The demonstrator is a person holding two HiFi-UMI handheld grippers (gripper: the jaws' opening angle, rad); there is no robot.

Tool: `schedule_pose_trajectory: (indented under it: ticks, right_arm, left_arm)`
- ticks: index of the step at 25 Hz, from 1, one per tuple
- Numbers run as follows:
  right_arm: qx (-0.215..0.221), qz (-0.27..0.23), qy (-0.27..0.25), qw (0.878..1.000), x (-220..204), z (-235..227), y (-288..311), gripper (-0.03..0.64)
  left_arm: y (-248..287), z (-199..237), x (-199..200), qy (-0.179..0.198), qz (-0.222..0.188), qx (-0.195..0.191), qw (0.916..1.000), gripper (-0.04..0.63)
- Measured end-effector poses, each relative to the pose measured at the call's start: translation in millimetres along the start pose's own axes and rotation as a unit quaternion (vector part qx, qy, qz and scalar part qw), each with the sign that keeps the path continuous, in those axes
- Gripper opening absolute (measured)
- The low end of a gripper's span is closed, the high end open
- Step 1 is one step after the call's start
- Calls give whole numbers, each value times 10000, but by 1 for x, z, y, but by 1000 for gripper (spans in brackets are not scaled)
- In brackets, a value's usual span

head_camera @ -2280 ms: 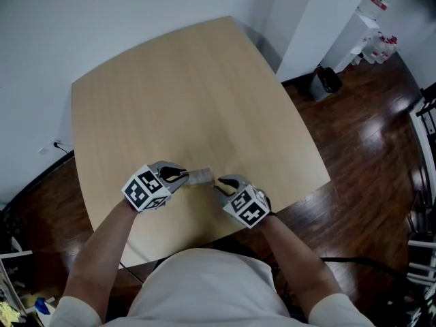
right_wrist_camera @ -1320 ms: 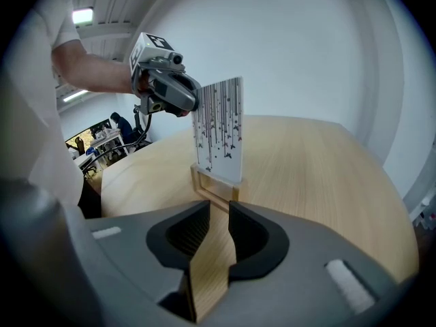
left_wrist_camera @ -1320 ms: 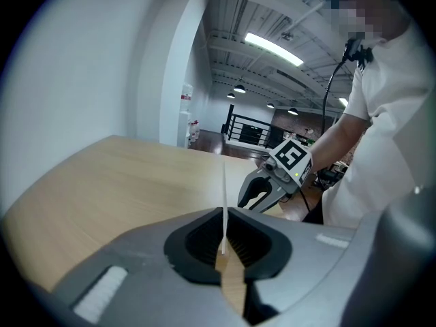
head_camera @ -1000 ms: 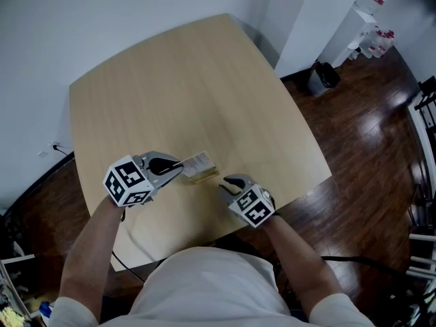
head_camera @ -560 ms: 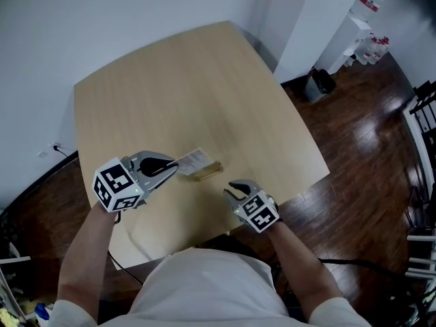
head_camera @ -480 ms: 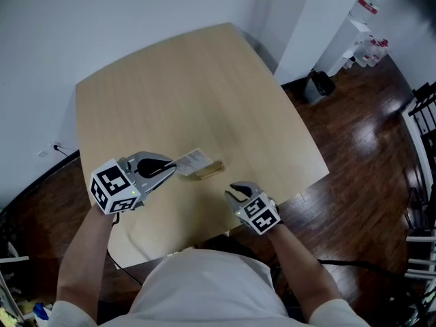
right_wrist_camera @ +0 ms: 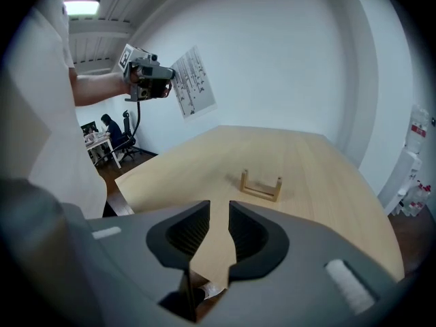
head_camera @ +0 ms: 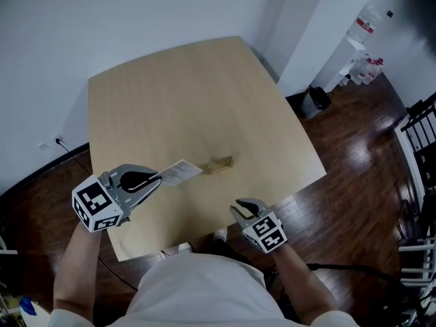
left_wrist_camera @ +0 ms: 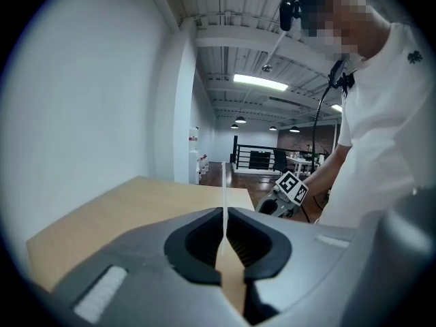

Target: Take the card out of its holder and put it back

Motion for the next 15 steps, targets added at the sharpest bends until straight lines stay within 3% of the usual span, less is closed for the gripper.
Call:
schedule_pose_trajectory:
  ticks: [15]
  right_arm:
    - [-432,-87,153,9989,-25,96,-49,92]
  left_arm:
    - [-97,-75,-67,-264,-393,333,9983,15]
Point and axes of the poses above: the fingertips, and each gripper's own axes: y forward along the fingers, z to its left, x out of its top, the point moved 8 cm from there along -y, backward along the fingers, and after that the axes turned 1 degree about z, right-handed, at the moved point
